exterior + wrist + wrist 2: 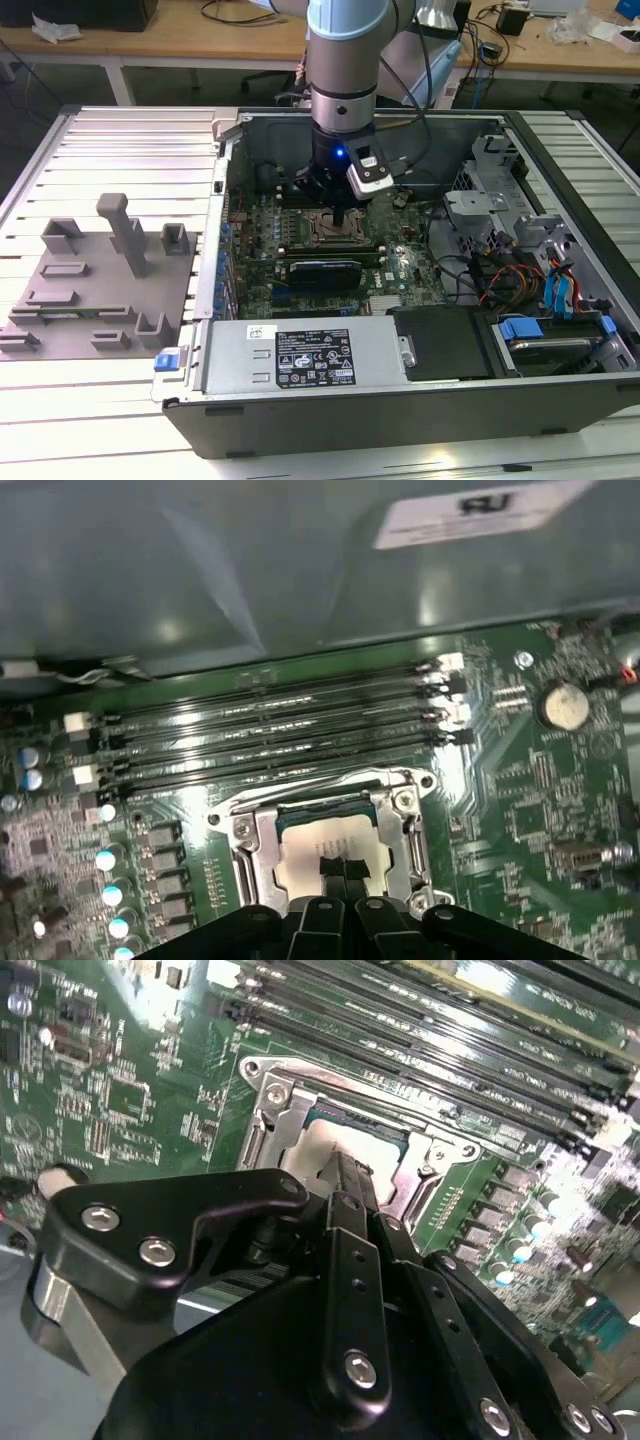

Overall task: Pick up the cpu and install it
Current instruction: 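Install the first cpu locking lever, then install the second cpu locking lever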

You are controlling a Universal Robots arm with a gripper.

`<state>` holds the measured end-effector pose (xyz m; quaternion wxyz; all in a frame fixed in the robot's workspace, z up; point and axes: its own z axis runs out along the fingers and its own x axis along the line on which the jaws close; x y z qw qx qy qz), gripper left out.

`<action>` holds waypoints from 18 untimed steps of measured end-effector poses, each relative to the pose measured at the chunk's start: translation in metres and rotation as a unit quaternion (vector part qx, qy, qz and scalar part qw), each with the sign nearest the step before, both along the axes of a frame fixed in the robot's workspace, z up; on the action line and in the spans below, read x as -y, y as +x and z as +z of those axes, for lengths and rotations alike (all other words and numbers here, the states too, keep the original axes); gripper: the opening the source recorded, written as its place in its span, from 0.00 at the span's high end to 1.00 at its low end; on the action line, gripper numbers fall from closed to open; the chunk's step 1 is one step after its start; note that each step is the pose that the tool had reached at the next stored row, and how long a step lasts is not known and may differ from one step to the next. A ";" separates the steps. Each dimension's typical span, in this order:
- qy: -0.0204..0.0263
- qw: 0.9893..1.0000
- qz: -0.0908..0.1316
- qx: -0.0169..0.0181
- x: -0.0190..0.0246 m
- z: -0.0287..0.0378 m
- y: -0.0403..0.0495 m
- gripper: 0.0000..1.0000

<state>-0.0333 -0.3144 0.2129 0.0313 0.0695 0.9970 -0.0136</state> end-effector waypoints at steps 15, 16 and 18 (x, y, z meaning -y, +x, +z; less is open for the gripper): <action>-0.002 1.000 0.011 -0.001 0.0000 0.0108 0.0003 0.89; -0.002 1.000 0.011 -0.001 0.0000 0.0109 0.0003 0.89; -0.002 1.000 0.011 -0.001 0.0000 0.0108 0.0003 0.89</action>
